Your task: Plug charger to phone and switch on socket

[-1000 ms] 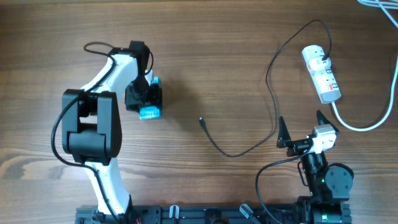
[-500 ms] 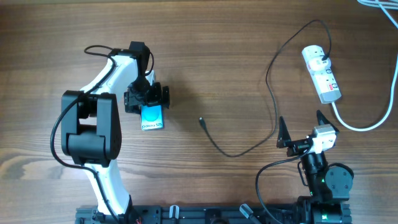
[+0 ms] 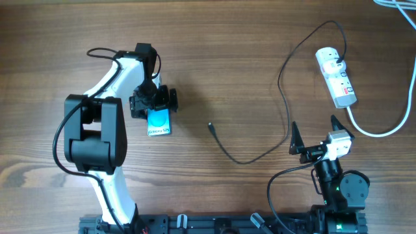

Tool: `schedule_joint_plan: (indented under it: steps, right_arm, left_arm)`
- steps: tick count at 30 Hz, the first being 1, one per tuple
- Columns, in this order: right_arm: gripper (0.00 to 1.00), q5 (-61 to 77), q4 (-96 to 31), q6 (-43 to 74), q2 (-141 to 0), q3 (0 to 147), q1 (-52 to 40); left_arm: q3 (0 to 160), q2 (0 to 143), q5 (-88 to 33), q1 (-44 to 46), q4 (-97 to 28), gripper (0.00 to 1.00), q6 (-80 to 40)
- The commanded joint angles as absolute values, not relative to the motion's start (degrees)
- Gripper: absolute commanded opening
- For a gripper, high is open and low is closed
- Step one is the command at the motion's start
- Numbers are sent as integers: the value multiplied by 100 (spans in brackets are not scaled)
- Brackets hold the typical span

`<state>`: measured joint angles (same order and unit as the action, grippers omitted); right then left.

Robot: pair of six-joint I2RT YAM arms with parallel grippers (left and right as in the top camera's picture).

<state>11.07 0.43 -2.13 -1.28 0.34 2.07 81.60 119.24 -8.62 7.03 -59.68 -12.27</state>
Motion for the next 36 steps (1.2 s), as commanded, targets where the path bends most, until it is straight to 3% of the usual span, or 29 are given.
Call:
schedule_joint_plan:
  steps: [1, 13, 18, 29, 36]
  right_arm:
    - [100, 1037, 73, -137, -97, 30, 231]
    - [100, 1037, 73, -134, -97, 30, 231]
    - [100, 1037, 73, -137, -97, 30, 231]
    - [100, 1037, 73, -137, -97, 30, 231]
    - [100, 1037, 73, -134, -97, 30, 231]
  left_arm:
    - [8044, 12263, -733, 703, -5736, 100, -1288]
    - [7518, 12263, 36, 1144, -5225, 100, -1288]
    - [7454, 12265, 47, 1140, -5210, 91, -1479]
    - [7454, 12263, -467, 1140, -5645, 100, -1549]
    - [7450, 12263, -443, 1140, -5564, 97, -1522]
